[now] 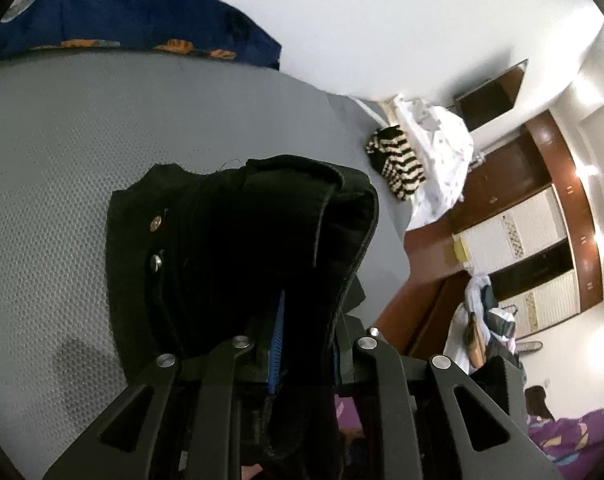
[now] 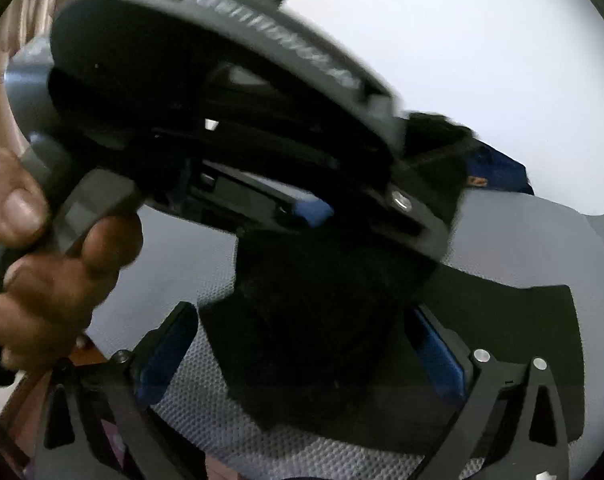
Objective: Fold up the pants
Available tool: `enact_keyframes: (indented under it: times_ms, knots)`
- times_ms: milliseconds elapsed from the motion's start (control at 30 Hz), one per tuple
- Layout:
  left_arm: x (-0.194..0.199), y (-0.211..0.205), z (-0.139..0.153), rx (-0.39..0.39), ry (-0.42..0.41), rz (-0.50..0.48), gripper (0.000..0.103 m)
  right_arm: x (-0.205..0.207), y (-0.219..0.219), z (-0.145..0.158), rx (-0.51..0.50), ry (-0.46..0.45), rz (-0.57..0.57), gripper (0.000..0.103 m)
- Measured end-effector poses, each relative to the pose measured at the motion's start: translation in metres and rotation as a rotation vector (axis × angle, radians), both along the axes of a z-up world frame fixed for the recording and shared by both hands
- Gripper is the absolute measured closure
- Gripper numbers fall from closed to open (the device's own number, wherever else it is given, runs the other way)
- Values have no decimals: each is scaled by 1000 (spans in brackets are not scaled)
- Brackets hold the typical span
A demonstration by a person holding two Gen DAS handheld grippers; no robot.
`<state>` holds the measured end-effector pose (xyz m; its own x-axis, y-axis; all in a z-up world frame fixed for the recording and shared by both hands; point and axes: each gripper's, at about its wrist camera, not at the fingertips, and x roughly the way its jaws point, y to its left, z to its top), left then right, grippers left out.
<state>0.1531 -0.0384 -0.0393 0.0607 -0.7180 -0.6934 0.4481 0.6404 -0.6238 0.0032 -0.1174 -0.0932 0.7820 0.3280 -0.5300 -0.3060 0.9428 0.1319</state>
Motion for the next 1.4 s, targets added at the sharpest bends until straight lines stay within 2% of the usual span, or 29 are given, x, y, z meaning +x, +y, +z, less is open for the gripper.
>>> enact_keyframes:
  times_ms: [33, 67, 133, 200, 300, 433, 500, 600, 667, 733, 800, 867, 933, 1000, 1033, 1067, 1100, 1167, 1200, 1267, 1333, 1367, 1400]
  knots:
    - [1, 0, 1, 5, 7, -5, 83, 2, -6, -2, 36, 9, 8, 11]
    - [3, 0, 2, 3, 13, -16, 83, 5, -15, -4, 70, 31, 3, 33]
    - [14, -13, 1, -13, 42, -15, 83, 12, -32, -9, 129, 83, 18, 37]
    - [19, -25, 1, -17, 55, -24, 82, 19, -37, -5, 124, 95, 34, 40]
    - [24, -46, 6, -42, 44, -26, 82, 29, -66, 1, 251, 149, 29, 46]
    - [31, -84, 18, -101, 20, -59, 81, 35, -110, 13, 392, 166, -4, 50]
    - [32, -110, 17, -153, 25, -113, 81, 34, -139, 13, 464, 176, -42, 59]
    - [34, -152, -4, -166, 47, -156, 81, 37, -192, -8, 562, 235, -131, 70]
    - [37, -173, -31, -179, 108, -159, 81, 35, -223, -30, 618, 285, -194, 73]
    - [36, -172, -46, -217, 125, -129, 81, 32, -246, -54, 684, 340, -250, 75]
    - [31, -155, -47, -268, 88, -88, 81, 30, -265, -75, 746, 382, -282, 76]
    - [24, -123, -34, -289, -15, -15, 77, 28, -265, -78, 755, 389, -261, 77]
    - [18, -101, -22, -256, -115, 44, 70, 35, -265, -74, 749, 380, -228, 76]
    - [14, -75, -13, -172, -205, 122, 48, 42, -269, -75, 775, 388, -204, 71]
    - [11, -64, -12, -136, -233, 154, 44, 43, -271, -76, 777, 388, -204, 69]
    - [9, -51, -13, -107, -256, 188, 40, 44, -271, -77, 781, 391, -198, 61]
    - [7, -41, -16, -85, -269, 220, 38, 48, -272, -78, 791, 401, -190, 42]
    - [6, -23, -26, -29, -268, 277, 33, 57, -274, -79, 792, 425, -201, 15]
    - [6, -16, -33, -2, -261, 300, 33, 62, -276, -78, 783, 429, -222, 11]
    - [4, -6, -45, 15, -240, 325, 33, 66, -273, -77, 786, 426, -242, 13]
    - [3, -8, -53, 36, -228, 327, 33, 72, -278, -78, 790, 430, -255, 42]
    - [1, -10, -55, 56, -234, 320, 33, 75, -278, -81, 776, 461, -266, 77]
    - [-2, -15, -57, 71, -251, 305, 33, 76, -283, -84, 785, 486, -275, 79]
